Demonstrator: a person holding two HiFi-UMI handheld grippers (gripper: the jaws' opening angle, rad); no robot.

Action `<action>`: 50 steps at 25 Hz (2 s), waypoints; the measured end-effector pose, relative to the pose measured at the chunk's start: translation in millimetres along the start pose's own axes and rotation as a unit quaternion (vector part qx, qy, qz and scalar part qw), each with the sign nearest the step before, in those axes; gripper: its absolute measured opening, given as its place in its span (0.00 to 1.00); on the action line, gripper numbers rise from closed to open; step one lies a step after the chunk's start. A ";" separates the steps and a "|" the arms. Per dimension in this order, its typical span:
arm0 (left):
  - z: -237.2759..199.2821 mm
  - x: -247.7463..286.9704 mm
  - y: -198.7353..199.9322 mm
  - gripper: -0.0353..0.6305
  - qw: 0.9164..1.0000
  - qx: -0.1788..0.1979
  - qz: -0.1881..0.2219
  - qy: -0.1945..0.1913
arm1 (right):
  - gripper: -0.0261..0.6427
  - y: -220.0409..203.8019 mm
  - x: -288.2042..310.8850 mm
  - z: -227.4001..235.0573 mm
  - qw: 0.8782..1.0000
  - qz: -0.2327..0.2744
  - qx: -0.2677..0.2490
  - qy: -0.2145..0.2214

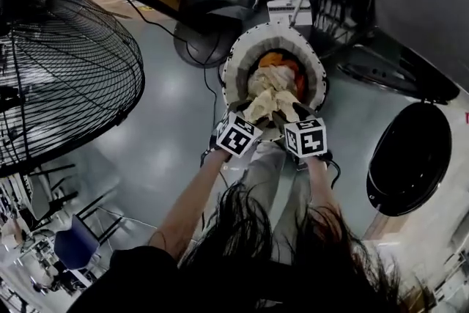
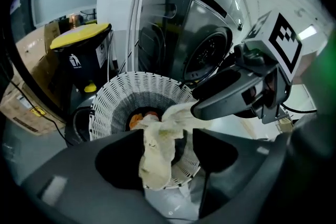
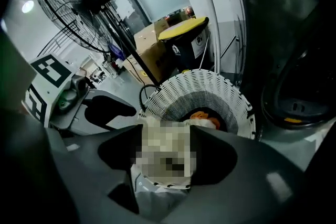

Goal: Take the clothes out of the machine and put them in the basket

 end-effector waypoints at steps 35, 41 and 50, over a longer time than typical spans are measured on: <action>97.5 -217.0 134.4 0.20 0.967 0.068 0.244 0.016 | 0.20 112.2 -255.0 -126.8 0.976 0.203 -0.030 0.074; 150.6 -250.8 134.4 0.19 0.957 0.047 0.279 0.058 | 0.18 101.5 -323.2 -126.4 0.969 0.229 -0.045 0.087; 246.8 -293.7 143.2 0.16 0.943 0.041 0.320 0.083 | 0.09 82.9 -411.8 -126.8 0.949 0.281 -0.092 0.110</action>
Point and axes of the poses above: the fingertips, and each gripper's own axes: x forward along the fingers, z to its right, y out of its top, the point moved 3 cm from there along -x, backward along the fingers, and after that the axes turned 10 degrees about z, right-handed, at the moved point
